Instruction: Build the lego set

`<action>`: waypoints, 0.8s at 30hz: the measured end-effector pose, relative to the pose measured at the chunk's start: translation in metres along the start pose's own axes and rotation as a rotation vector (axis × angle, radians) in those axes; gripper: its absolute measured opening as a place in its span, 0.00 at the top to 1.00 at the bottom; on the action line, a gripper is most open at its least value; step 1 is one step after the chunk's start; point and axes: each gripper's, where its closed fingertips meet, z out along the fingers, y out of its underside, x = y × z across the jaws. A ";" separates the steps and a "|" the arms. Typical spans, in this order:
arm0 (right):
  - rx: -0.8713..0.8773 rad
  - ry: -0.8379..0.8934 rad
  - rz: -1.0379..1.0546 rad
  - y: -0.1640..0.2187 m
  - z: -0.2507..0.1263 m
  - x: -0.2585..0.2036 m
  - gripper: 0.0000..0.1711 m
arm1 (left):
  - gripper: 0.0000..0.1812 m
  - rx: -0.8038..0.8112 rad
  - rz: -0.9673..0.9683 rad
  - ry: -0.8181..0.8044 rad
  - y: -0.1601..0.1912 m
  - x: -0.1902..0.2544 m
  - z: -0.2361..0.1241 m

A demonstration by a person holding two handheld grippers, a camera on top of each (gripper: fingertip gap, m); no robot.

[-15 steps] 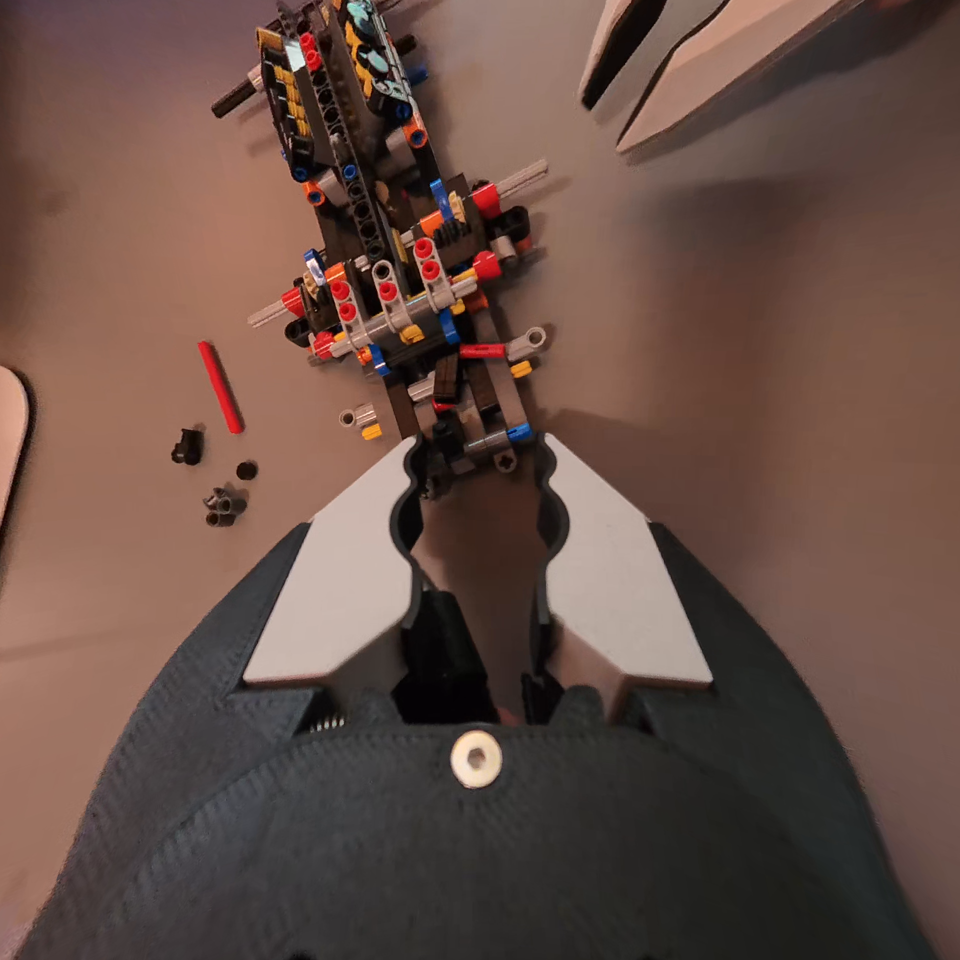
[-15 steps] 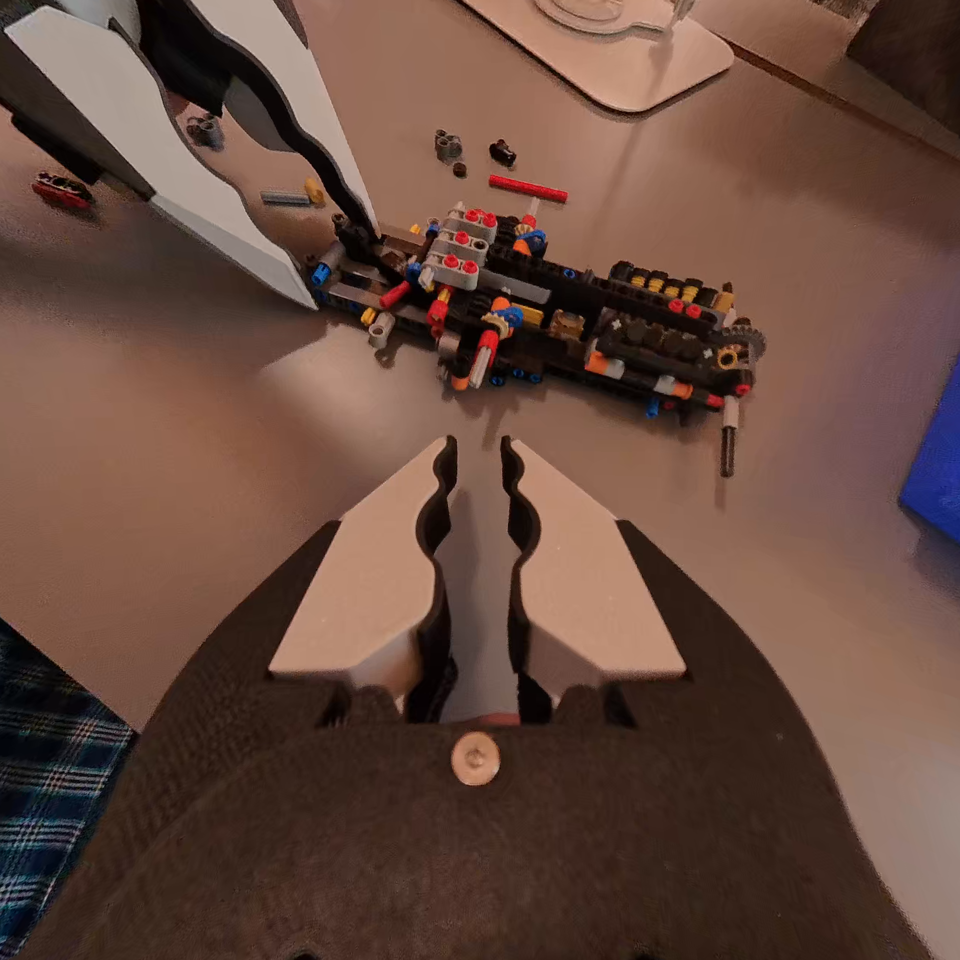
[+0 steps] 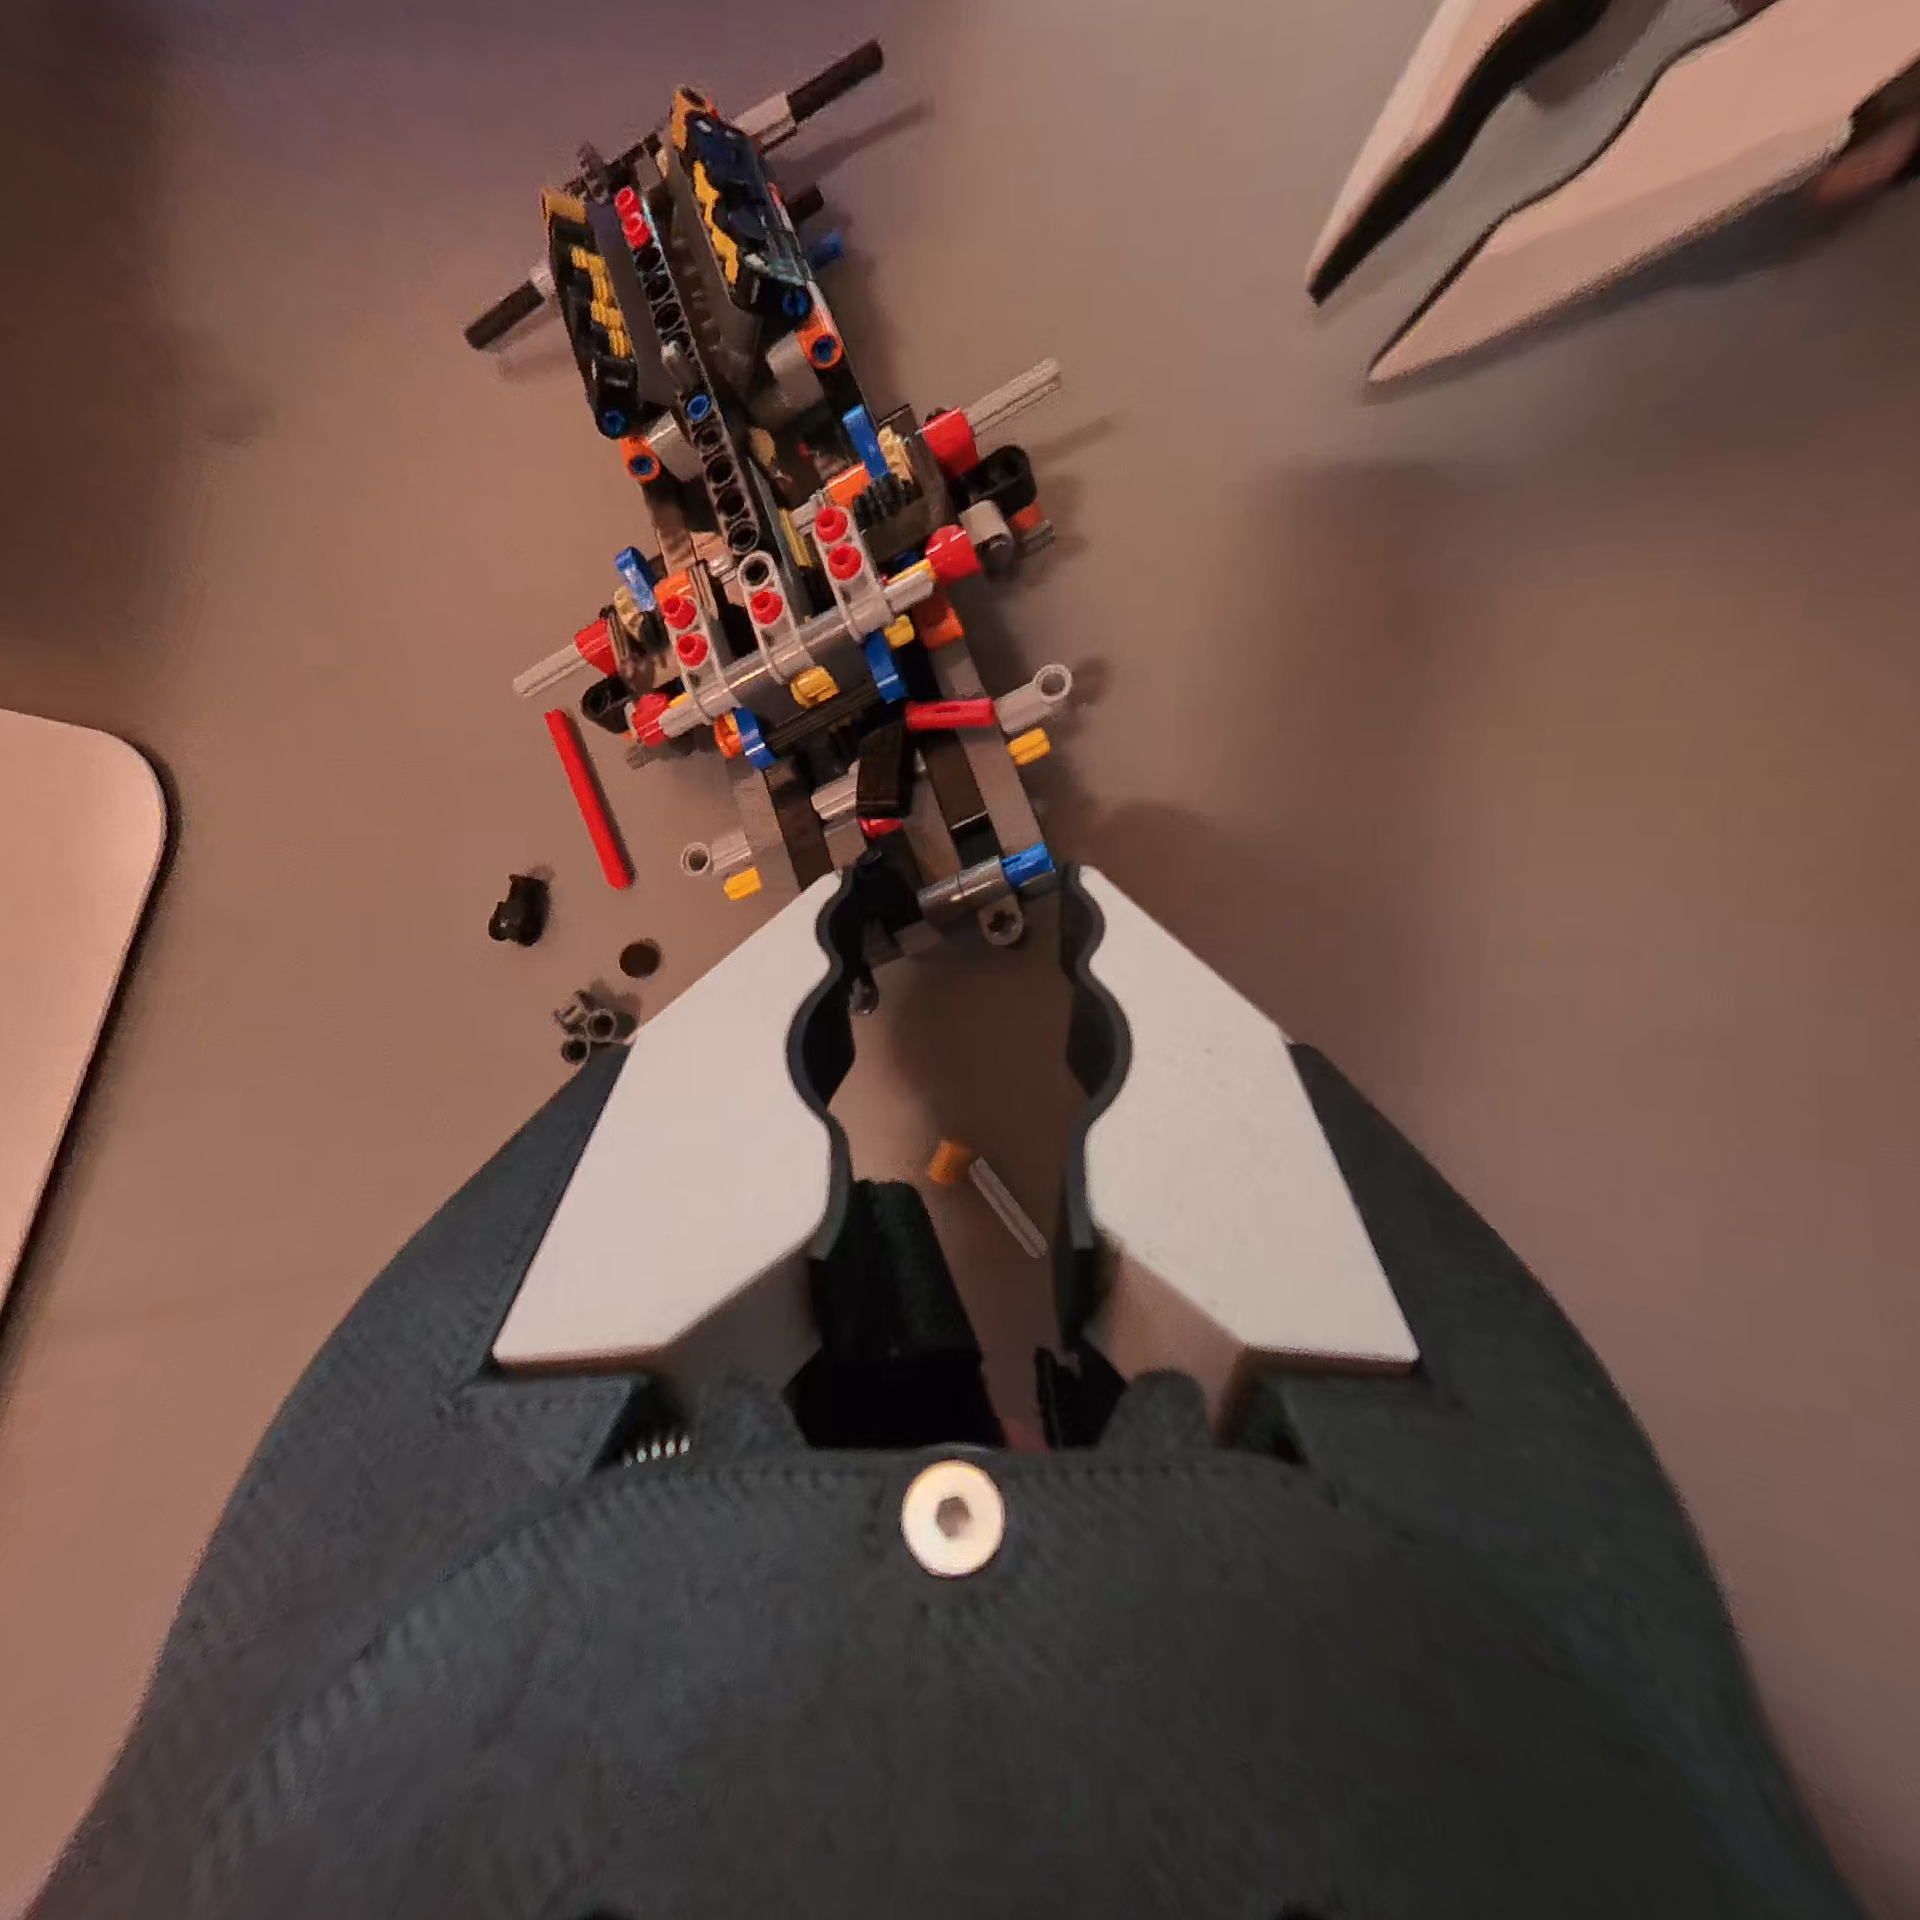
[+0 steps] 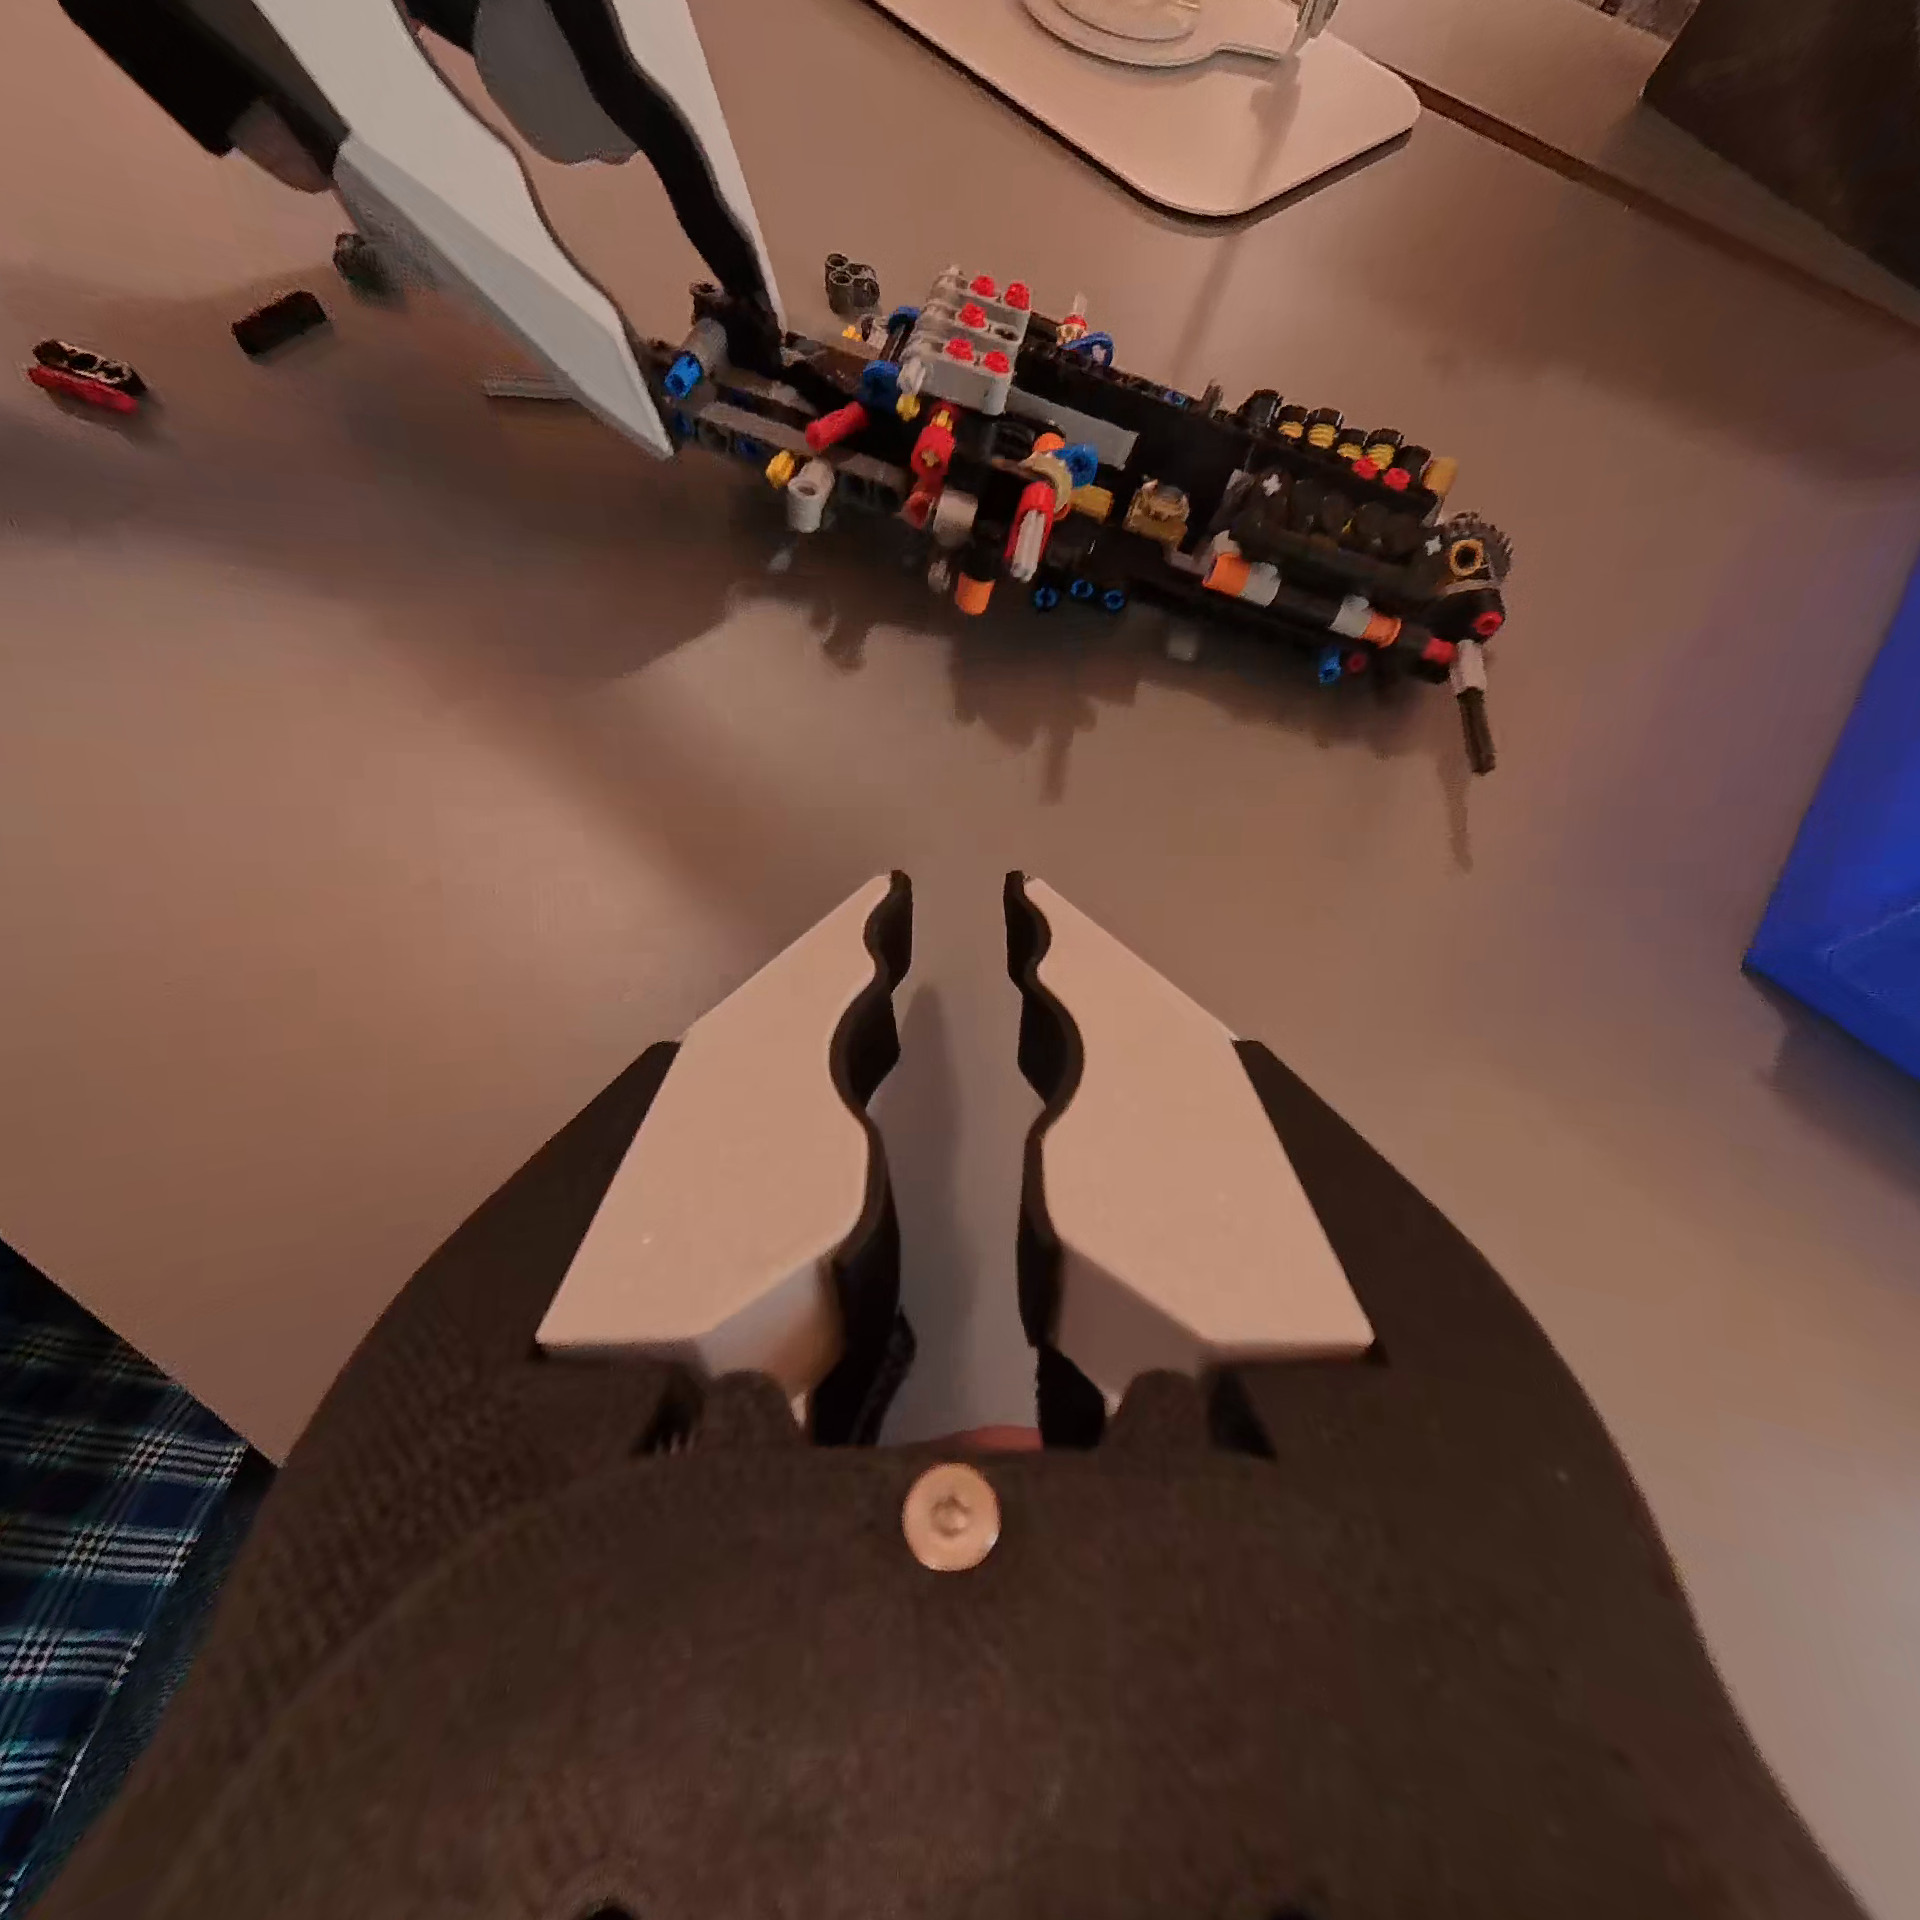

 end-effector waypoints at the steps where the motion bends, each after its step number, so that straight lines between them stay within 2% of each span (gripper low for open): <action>1: -0.002 -0.002 0.000 0.000 0.000 0.000 0.91 | 0.80 0.011 -0.023 0.014 -0.002 -0.001 0.000; 6: -0.013 -0.004 -0.024 0.000 0.004 -0.002 0.90 | 0.80 0.023 -0.080 0.039 -0.003 -0.004 0.006; 12: -0.035 -0.025 -0.086 -0.005 0.016 -0.008 0.90 | 0.80 -0.020 -0.028 0.019 -0.001 0.010 0.017; 15: -0.036 -0.037 -0.080 -0.005 0.018 -0.008 0.89 | 0.80 0.023 -0.052 0.039 -0.011 0.013 0.011; 18: -0.015 -0.047 -0.055 -0.007 0.016 -0.007 0.90 | 0.85 0.053 -0.074 -0.001 -0.021 0.002 0.007; 24: -0.020 -0.043 -0.065 -0.007 0.017 -0.008 0.90 | 0.91 -0.074 0.034 -0.097 -0.011 -0.002 0.028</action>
